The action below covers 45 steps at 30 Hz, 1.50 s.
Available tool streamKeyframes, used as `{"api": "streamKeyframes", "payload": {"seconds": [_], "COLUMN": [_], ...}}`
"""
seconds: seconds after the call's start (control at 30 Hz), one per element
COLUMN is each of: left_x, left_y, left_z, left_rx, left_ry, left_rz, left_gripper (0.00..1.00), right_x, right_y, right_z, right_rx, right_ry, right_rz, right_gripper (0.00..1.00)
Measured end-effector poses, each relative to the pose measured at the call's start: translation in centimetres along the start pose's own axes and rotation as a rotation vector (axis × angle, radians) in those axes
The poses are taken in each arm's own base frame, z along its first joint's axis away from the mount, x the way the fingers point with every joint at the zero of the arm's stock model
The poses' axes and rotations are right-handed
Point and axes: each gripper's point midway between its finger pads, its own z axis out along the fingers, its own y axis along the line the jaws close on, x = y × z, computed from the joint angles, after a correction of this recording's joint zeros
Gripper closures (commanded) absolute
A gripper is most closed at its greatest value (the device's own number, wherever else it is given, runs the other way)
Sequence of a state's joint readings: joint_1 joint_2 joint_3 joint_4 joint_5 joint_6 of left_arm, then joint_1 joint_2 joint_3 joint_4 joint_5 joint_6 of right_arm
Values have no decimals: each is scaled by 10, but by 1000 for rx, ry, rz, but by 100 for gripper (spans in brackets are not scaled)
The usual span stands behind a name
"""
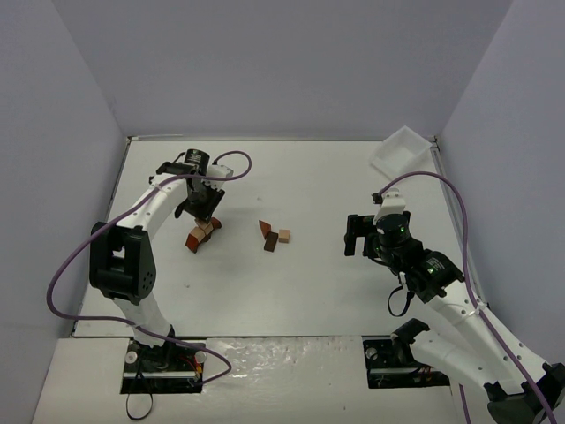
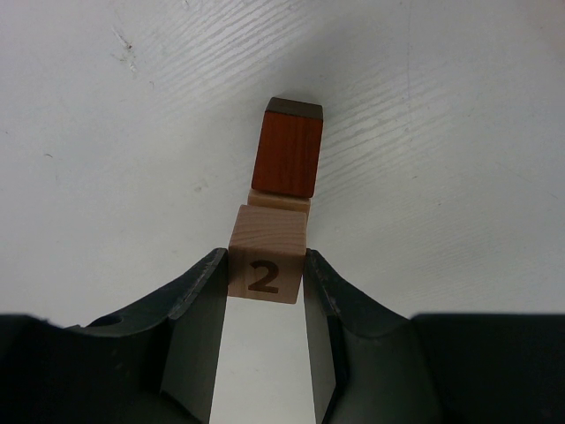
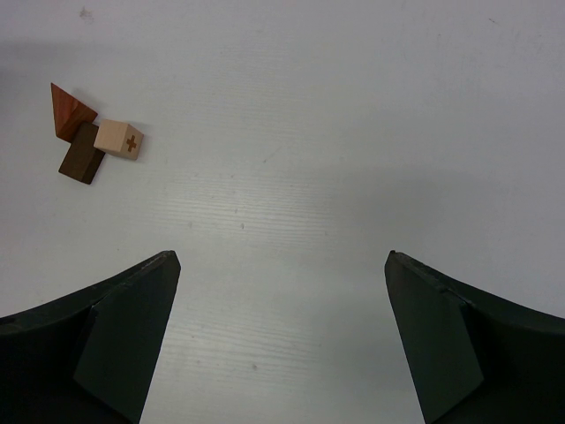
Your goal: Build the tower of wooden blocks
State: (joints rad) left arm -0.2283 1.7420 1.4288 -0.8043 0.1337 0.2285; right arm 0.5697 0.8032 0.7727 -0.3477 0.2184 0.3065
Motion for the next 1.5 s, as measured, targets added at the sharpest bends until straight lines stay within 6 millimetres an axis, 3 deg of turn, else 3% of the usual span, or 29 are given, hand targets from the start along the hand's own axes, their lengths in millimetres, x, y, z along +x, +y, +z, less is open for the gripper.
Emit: {"api": "streamKeyframes", "payload": {"seconds": [1.5], "left_x": [2], "left_y": [-4], "left_z": [3], "left_rx": [-1], "left_ry": [19], "left_rz": [17], "left_gripper": [98], "right_x": [0], "right_y": [0], "right_z": [0], "right_rx": [-1], "right_ry": [0], "right_rz": [0], "right_gripper": [0]}}
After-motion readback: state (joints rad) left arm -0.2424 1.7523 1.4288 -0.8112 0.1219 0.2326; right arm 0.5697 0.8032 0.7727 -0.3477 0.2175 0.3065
